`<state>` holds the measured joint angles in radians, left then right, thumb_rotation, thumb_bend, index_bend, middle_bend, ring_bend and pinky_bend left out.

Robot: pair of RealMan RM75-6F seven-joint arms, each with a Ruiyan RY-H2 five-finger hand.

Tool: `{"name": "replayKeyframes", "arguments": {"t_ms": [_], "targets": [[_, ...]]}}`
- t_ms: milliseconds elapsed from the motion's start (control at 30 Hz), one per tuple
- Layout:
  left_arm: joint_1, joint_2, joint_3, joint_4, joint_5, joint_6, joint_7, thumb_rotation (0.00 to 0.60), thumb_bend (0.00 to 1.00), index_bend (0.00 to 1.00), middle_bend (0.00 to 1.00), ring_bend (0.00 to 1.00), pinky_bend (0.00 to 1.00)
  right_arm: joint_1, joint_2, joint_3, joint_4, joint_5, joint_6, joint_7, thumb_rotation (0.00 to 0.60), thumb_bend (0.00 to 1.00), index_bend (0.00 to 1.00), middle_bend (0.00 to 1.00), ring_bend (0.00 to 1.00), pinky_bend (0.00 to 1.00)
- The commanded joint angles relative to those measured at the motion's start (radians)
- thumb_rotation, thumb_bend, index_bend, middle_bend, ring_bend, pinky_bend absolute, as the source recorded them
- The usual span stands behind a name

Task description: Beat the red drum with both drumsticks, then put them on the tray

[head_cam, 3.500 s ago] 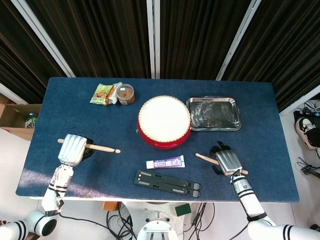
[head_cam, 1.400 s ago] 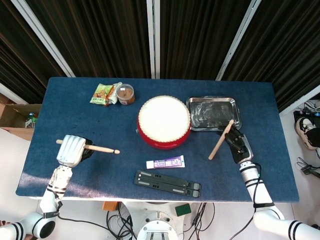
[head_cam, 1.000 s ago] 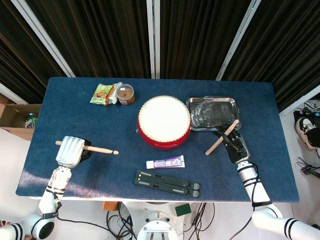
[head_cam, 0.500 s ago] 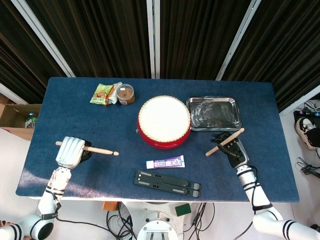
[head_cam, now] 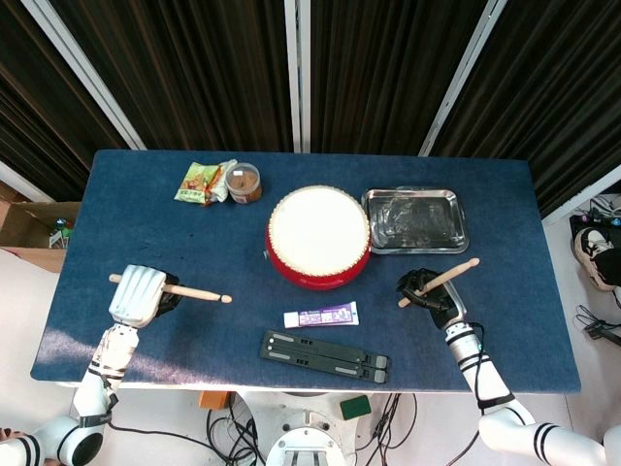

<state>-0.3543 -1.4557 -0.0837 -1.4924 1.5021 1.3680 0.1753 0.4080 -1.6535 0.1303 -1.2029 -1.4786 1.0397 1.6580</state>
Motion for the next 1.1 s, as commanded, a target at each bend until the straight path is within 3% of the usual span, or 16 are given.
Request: {"name": "replayKeyframes", "arguments": {"t_ms": [33,267,567,767,933,1100], "targets": [[0.002,0.000,0.002,0.001,0.000,0.000,-0.002,0.600,0.38,1.00,1.00,1.00,1.00,0.008,-0.015,-0.004,0.005,-0.002,-0.001,-0.018,0.600,0.03,0.85,0.66,0.45,0.52],[0.004,0.000,0.006,0.004,0.001,-0.002,-0.012,0.600,0.38,1.00,1.00,1.00,1.00,0.019,-0.043,-0.017,0.018,-0.001,-0.005,-0.090,0.600,0.05,0.90,0.70,0.50,0.57],[0.005,-0.001,0.009,0.011,0.004,-0.004,-0.029,0.600,0.38,1.00,1.00,1.00,1.00,0.035,-0.087,-0.022,0.035,0.007,-0.014,-0.198,0.600,0.21,1.00,0.82,0.66,0.73],[0.005,0.000,0.009,0.013,0.008,-0.002,-0.036,0.600,0.38,1.00,1.00,1.00,1.00,0.051,-0.107,-0.024,0.032,-0.014,0.011,-0.309,0.600,0.45,1.00,0.95,0.84,0.83],[0.001,0.005,0.009,0.014,0.017,-0.003,-0.035,0.600,0.38,1.00,1.00,1.00,1.00,0.066,-0.107,-0.023,0.037,-0.029,0.034,-0.477,0.600,0.76,1.00,1.00,0.94,0.92],[-0.015,0.029,0.016,0.013,0.035,-0.026,-0.011,0.600,0.38,1.00,1.00,1.00,1.00,0.092,-0.008,-0.033,-0.026,-0.048,0.014,-0.712,0.600,0.91,1.00,1.00,1.00,1.00]]}}
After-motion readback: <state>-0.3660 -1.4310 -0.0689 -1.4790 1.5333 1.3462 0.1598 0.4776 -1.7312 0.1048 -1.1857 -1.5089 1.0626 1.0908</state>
